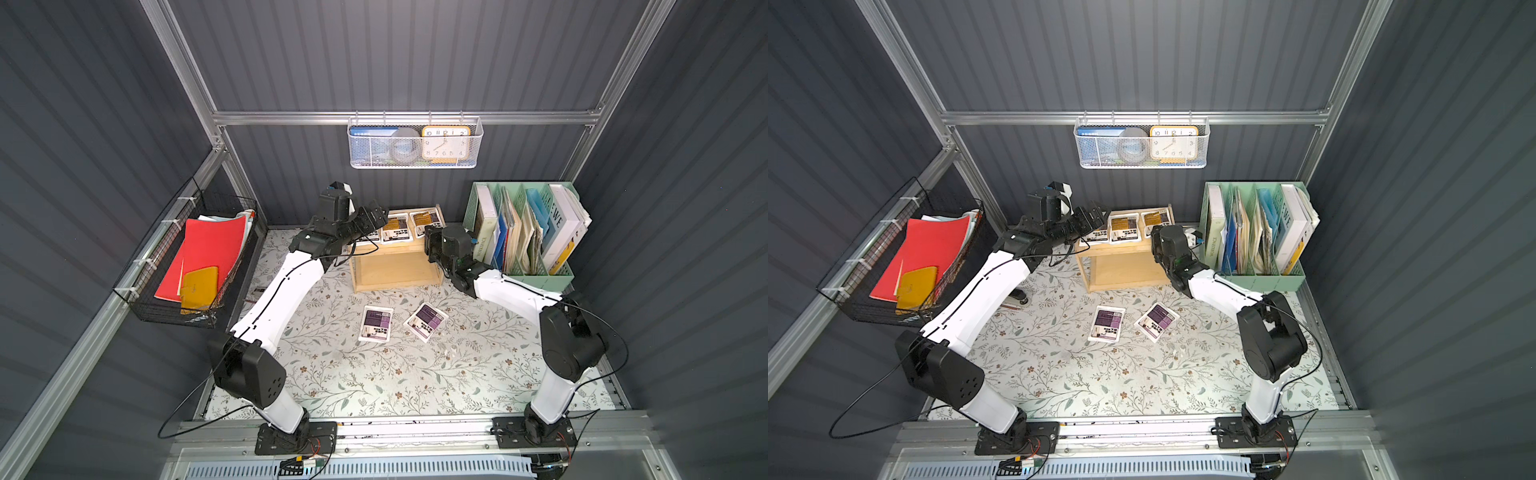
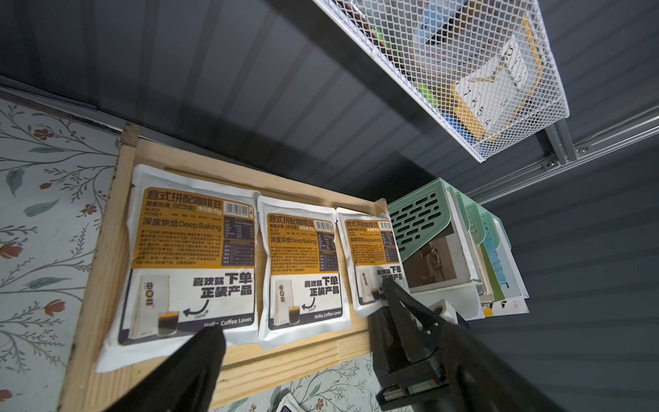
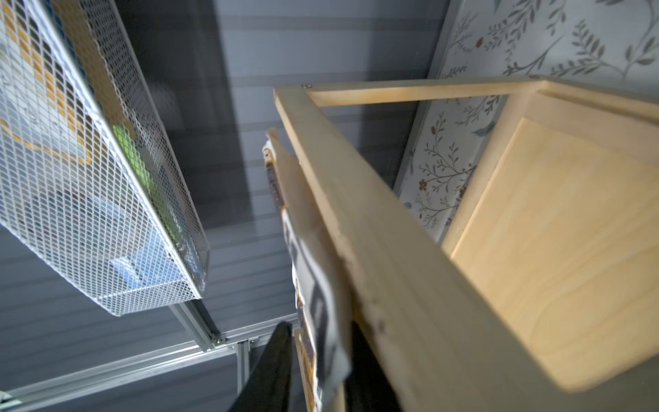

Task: Place the bagged coffee beans on the shelf by color
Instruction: Place the bagged coffee beans on the shelf.

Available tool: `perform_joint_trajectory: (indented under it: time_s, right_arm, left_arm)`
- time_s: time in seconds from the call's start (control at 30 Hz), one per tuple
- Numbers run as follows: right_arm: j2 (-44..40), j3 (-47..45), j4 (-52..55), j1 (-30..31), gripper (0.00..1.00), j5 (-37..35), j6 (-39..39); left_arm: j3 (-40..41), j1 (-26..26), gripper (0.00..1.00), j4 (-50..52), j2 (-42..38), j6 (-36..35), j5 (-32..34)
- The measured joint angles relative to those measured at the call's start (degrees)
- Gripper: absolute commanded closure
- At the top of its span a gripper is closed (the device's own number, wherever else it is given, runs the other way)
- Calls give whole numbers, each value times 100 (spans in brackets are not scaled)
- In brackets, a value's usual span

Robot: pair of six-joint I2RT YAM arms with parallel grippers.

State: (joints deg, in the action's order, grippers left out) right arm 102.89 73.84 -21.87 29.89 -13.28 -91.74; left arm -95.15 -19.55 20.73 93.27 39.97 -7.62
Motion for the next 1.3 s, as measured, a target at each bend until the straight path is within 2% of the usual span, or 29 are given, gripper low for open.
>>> perform_joint_trajectory:
  time_s: [0.3, 0.57, 1.07, 1.3]
  right_arm:
    - [-70, 15, -138, 4, 37, 0, -26]
    - [-435, -315, -37, 33, 27, 31, -33]
    - [-1287, -1180, 39, 37, 25, 393, 72]
    - [-1851, -1744, 254, 85, 25, 774, 278]
  left_arm:
    - [22, 0, 0, -26, 0, -22, 22]
    - [114, 0, 0, -39, 0, -22, 37]
    - [326, 0, 0, -37, -120, -68, 151]
    - [741, 0, 0, 0, -522, -195, 391]
